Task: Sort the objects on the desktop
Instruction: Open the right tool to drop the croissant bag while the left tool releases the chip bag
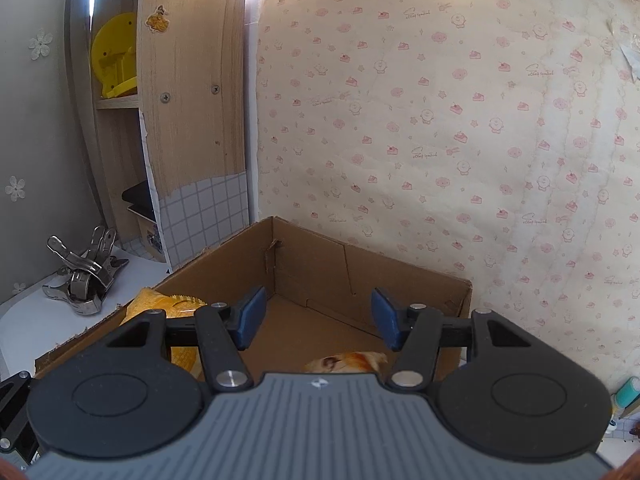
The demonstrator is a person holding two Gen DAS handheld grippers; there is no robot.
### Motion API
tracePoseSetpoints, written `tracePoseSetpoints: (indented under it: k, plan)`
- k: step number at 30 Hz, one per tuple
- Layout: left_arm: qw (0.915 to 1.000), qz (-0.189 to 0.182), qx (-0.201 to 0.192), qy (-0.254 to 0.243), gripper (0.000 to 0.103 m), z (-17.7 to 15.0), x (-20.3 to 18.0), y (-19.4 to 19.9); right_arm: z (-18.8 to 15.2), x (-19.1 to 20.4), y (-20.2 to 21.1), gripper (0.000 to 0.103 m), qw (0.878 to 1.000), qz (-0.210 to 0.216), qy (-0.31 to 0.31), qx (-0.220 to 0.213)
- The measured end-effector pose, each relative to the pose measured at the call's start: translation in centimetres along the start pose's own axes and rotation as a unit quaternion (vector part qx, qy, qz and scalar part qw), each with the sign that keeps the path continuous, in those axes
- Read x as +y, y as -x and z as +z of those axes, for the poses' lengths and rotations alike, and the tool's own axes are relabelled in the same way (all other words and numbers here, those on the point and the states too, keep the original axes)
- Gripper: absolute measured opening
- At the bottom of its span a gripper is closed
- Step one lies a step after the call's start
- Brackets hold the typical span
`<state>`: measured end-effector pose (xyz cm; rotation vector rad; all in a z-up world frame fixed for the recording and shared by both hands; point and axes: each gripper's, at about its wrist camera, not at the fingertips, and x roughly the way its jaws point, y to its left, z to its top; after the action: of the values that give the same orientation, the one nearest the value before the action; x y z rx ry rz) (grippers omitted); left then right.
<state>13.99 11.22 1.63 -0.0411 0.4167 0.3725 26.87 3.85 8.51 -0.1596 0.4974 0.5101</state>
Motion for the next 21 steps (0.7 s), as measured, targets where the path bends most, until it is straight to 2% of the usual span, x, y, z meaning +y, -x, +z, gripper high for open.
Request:
tracePoseSetpoints:
  k: [8,13,15,16,21]
  plan:
    - [1.0000,-0.001,0.006,-0.003,0.052,-0.2,0.1,-0.4,-0.1,0.2,-1.0,0.058,1.000,0.006,0.003,0.016]
    - [0.9999,0.000,0.013,-0.009,0.055,-0.2,0.0,-0.5,-0.3,0.1,-0.5,0.060,1.000,0.004,0.003,0.012]
    - [0.9998,0.003,0.016,-0.010,0.062,-0.1,0.0,-0.5,-0.3,-0.2,-0.1,0.068,1.000,0.004,-0.003,0.007]
    - [0.9998,0.009,0.013,-0.012,0.067,0.0,0.0,-0.4,-0.3,-0.4,0.2,0.069,1.000,0.006,-0.007,0.002]
    - [0.9996,0.021,0.008,-0.017,0.071,0.3,-0.1,-0.2,0.2,-0.6,1.9,0.069,1.000,0.003,-0.009,-0.026]
